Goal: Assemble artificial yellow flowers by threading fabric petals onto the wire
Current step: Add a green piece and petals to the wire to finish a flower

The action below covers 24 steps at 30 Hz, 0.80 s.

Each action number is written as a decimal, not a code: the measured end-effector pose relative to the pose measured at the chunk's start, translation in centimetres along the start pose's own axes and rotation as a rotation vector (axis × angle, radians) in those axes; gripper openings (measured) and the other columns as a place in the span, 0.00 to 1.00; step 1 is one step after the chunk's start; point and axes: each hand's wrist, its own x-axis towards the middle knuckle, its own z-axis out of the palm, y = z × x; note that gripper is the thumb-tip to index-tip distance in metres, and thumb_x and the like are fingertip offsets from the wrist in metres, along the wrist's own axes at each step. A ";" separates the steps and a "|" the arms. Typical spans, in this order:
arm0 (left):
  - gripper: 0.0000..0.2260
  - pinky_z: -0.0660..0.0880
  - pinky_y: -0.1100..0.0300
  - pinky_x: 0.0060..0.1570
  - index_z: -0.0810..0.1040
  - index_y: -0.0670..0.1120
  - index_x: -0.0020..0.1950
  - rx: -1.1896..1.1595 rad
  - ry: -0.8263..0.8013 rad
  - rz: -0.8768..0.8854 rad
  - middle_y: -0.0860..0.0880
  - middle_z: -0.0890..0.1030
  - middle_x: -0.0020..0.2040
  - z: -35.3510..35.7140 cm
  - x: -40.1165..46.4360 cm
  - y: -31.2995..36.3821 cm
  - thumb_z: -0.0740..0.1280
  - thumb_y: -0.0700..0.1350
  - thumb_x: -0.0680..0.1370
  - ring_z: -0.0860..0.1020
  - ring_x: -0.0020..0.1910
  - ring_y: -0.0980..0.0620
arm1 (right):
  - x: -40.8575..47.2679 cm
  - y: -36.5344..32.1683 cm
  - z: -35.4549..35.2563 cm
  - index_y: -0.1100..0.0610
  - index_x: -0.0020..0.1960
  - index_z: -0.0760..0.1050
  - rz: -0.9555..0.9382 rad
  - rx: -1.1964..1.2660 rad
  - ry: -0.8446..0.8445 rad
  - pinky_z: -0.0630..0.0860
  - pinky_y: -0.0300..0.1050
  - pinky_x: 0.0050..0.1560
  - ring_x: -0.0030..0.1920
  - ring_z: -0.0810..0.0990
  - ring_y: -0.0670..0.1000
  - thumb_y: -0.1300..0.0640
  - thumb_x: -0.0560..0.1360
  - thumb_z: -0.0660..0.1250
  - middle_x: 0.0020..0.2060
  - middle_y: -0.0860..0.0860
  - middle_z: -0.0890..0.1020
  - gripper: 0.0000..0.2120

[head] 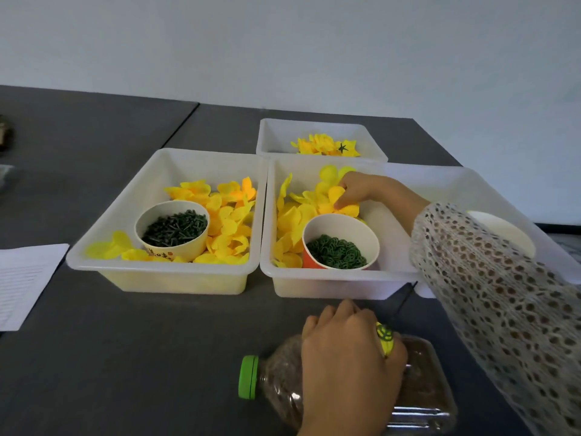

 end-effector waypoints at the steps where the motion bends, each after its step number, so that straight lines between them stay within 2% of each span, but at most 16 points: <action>1: 0.14 0.70 0.53 0.54 0.76 0.53 0.43 -0.005 0.003 0.003 0.56 0.77 0.46 0.0 0.0 0.0 0.61 0.62 0.73 0.75 0.49 0.52 | -0.3 0.0 -0.4 0.59 0.32 0.68 -0.002 0.005 0.022 0.63 0.45 0.34 0.35 0.69 0.52 0.55 0.73 0.73 0.33 0.54 0.70 0.17; 2: 0.14 0.70 0.53 0.53 0.76 0.53 0.43 -0.010 0.010 0.008 0.56 0.77 0.45 0.0 0.0 0.0 0.62 0.62 0.73 0.75 0.48 0.52 | -0.8 -0.2 -0.9 0.59 0.32 0.67 -0.003 0.022 0.042 0.62 0.45 0.34 0.36 0.69 0.53 0.54 0.73 0.73 0.33 0.55 0.70 0.18; 4: 0.13 0.71 0.54 0.51 0.77 0.52 0.41 -0.020 0.029 0.021 0.56 0.77 0.43 0.1 -0.2 0.0 0.64 0.61 0.72 0.76 0.46 0.53 | -1.8 -0.2 -1.9 0.57 0.29 0.62 -0.009 0.072 0.080 0.56 0.44 0.31 0.31 0.63 0.50 0.54 0.73 0.73 0.29 0.53 0.64 0.23; 6: 0.12 0.73 0.55 0.47 0.76 0.52 0.38 -0.014 0.053 0.026 0.56 0.78 0.40 0.2 -0.3 0.0 0.66 0.60 0.71 0.77 0.42 0.54 | -2.8 0.1 -2.9 0.57 0.30 0.61 -0.001 0.124 0.144 0.54 0.43 0.29 0.29 0.59 0.49 0.55 0.74 0.73 0.29 0.52 0.62 0.23; 8: 0.12 0.74 0.57 0.42 0.77 0.52 0.35 -0.013 0.083 0.029 0.57 0.78 0.36 0.1 -0.4 0.1 0.69 0.60 0.69 0.77 0.38 0.55 | -3.8 0.5 -3.8 0.60 0.35 0.68 0.016 0.238 0.183 0.60 0.42 0.30 0.31 0.63 0.49 0.57 0.74 0.72 0.32 0.54 0.66 0.16; 10: 0.12 0.72 0.58 0.42 0.78 0.53 0.37 -0.004 0.094 0.034 0.57 0.78 0.37 -0.1 -0.5 0.2 0.69 0.61 0.69 0.77 0.38 0.56 | -5.1 0.8 -4.6 0.66 0.43 0.76 0.002 0.378 0.223 0.67 0.42 0.36 0.36 0.70 0.51 0.60 0.74 0.71 0.37 0.56 0.71 0.09; 12: 0.14 0.69 0.56 0.48 0.78 0.53 0.43 0.005 0.076 0.021 0.57 0.78 0.42 -0.1 -0.4 0.2 0.64 0.63 0.72 0.77 0.44 0.54 | -6.9 0.9 -5.3 0.74 0.53 0.76 -0.038 0.507 0.239 0.73 0.42 0.39 0.37 0.75 0.50 0.62 0.75 0.70 0.42 0.58 0.76 0.15; 15: 0.20 0.69 0.54 0.49 0.75 0.54 0.45 -0.009 0.070 0.015 0.57 0.77 0.43 -0.1 -0.3 0.1 0.60 0.69 0.72 0.75 0.45 0.54 | -10.4 0.3 -5.8 0.72 0.57 0.77 -0.128 0.599 0.244 0.77 0.32 0.37 0.36 0.80 0.44 0.63 0.77 0.68 0.46 0.58 0.82 0.14; 17: 0.24 0.69 0.57 0.46 0.70 0.56 0.44 -0.047 0.064 0.005 0.60 0.73 0.42 -0.6 -0.4 0.3 0.56 0.76 0.68 0.71 0.43 0.57 | -13.1 -0.2 -5.8 0.70 0.58 0.77 -0.186 0.673 0.242 0.78 0.33 0.41 0.39 0.82 0.44 0.63 0.77 0.66 0.47 0.57 0.83 0.13; 19: 0.28 0.69 0.59 0.47 0.67 0.59 0.50 -0.141 0.060 0.002 0.63 0.73 0.47 -0.9 -0.5 0.3 0.56 0.79 0.64 0.71 0.47 0.60 | -15.8 -0.5 -5.8 0.71 0.58 0.76 -0.242 0.730 0.256 0.79 0.43 0.52 0.45 0.82 0.51 0.63 0.78 0.65 0.50 0.61 0.83 0.13; 21: 0.31 0.72 0.59 0.56 0.67 0.59 0.60 -0.342 0.045 0.007 0.62 0.73 0.57 -1.3 -0.6 0.3 0.60 0.75 0.64 0.72 0.57 0.61 | -18.5 -1.1 -5.6 0.70 0.55 0.77 -0.300 0.742 0.256 0.75 0.51 0.58 0.49 0.79 0.56 0.63 0.78 0.64 0.52 0.65 0.81 0.11; 23: 0.30 0.72 0.59 0.61 0.68 0.55 0.65 -0.616 0.105 0.014 0.59 0.73 0.63 -2.1 -0.9 0.7 0.60 0.69 0.68 0.71 0.64 0.61 | -21.2 -1.8 -5.2 0.65 0.49 0.79 -0.361 0.780 0.244 0.75 0.51 0.56 0.47 0.79 0.55 0.63 0.78 0.64 0.47 0.61 0.82 0.07; 24: 0.29 0.72 0.59 0.62 0.70 0.53 0.66 -0.716 0.165 0.014 0.57 0.74 0.64 -2.7 -1.1 1.0 0.58 0.67 0.71 0.72 0.64 0.60 | -22.5 -2.3 -4.9 0.62 0.47 0.80 -0.384 0.814 0.237 0.76 0.48 0.53 0.45 0.80 0.53 0.62 0.77 0.65 0.44 0.57 0.83 0.06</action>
